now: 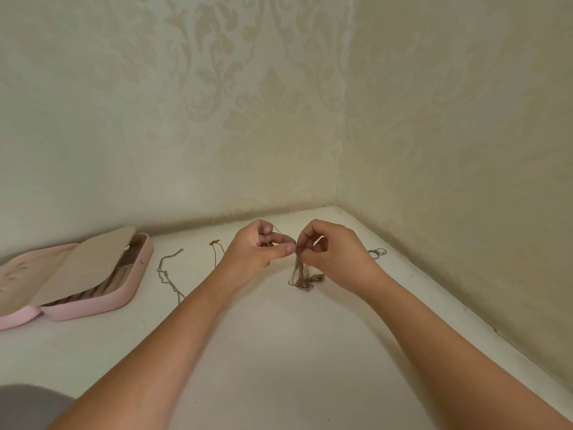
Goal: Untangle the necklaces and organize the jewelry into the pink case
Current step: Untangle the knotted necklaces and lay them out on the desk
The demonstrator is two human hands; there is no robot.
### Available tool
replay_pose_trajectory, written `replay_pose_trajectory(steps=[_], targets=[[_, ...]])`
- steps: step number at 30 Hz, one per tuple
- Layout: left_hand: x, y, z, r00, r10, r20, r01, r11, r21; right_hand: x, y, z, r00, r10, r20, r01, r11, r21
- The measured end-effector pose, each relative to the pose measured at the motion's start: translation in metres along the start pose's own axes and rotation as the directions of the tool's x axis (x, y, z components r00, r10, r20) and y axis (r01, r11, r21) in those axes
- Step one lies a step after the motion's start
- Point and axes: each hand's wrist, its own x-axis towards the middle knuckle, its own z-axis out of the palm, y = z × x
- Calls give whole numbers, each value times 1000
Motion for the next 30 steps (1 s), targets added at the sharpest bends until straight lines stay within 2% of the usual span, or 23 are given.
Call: replay_pose_trajectory(steps=[6,16,18,21,24,26,28,30], targets=[[2,-1,1,997,29,-77,-31,999,-19,0,3,-2,999,-50,-8,48,990,-136],[2,-2,1,999,-33,32,31,998,53,4,6,-1,991,-134,17,132,934,-333],[2,-3,-1,999,-35,38,33,997,69,4,5,0,993,-118,3,115,963,-242],[2,-3,-2,999,-34,31,32,997,68,4,1,0,1000,10,14,-11,998,70],[1,-1,-3,1000,-23,7,22,999,22,5,0,0,996,76,50,-89,931,354],[1,-1,-4,1000,-12,-10,12,1000,-18,6,0,0,994,90,59,-108,871,479],[0,1,-5,1000,-4,-22,3,999,-45,7,0,1,992,111,52,-122,849,514],[0,2,-4,1000,-10,-24,8,998,-56,7,1,0,990,144,-3,-134,925,356]])
